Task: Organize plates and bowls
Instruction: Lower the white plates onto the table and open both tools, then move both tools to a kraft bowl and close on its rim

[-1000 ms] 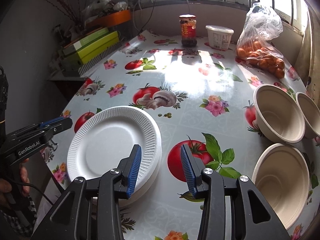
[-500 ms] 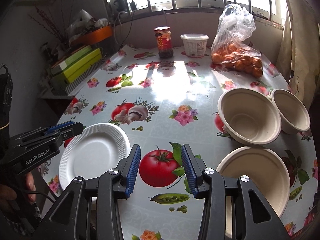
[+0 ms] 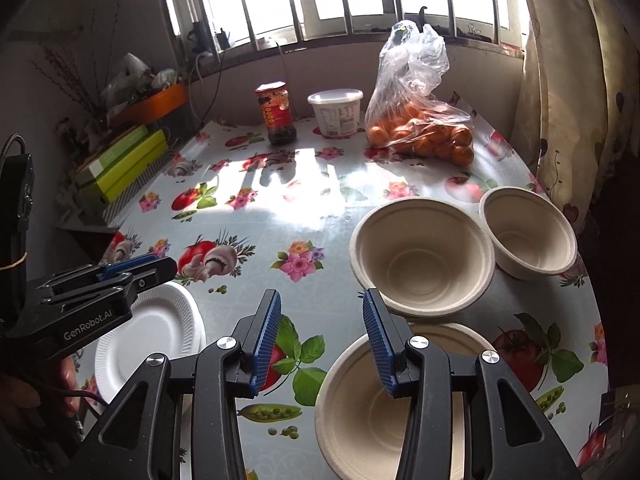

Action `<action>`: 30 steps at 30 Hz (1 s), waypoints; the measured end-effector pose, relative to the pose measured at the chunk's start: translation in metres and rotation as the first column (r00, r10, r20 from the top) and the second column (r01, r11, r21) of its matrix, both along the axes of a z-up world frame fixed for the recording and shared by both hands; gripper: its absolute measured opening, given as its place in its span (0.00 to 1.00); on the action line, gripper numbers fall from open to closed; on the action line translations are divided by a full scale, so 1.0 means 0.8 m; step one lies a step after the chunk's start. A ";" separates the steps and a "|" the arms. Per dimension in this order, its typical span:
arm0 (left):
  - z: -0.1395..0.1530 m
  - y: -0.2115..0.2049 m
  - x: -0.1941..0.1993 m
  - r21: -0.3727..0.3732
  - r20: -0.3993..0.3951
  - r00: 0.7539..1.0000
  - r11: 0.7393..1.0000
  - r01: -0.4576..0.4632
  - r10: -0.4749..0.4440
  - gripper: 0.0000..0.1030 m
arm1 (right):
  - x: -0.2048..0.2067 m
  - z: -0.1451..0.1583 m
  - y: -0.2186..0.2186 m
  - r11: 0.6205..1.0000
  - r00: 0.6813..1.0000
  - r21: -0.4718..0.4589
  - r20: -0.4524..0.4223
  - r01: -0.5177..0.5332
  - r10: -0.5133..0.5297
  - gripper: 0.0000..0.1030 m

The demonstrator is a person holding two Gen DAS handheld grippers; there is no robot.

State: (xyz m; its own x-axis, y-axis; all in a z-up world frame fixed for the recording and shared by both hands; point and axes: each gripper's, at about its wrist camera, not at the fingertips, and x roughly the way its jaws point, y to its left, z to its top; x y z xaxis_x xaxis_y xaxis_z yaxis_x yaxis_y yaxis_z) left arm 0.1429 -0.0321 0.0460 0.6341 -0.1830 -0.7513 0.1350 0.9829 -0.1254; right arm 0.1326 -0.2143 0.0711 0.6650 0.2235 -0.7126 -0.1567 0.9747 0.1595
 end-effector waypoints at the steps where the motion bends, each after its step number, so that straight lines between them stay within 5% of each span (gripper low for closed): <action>1: 0.000 -0.005 0.002 -0.005 -0.003 1.000 1.000 0.006 -0.006 0.23 | 0.000 0.001 -0.007 1.000 1.000 0.002 0.003 0.011 -0.011 0.41; 30: -0.008 -0.121 0.074 -0.098 -0.095 0.988 0.988 0.116 -0.125 0.23 | 0.024 -0.018 -0.157 0.972 0.972 0.039 -0.035 0.232 -0.231 0.42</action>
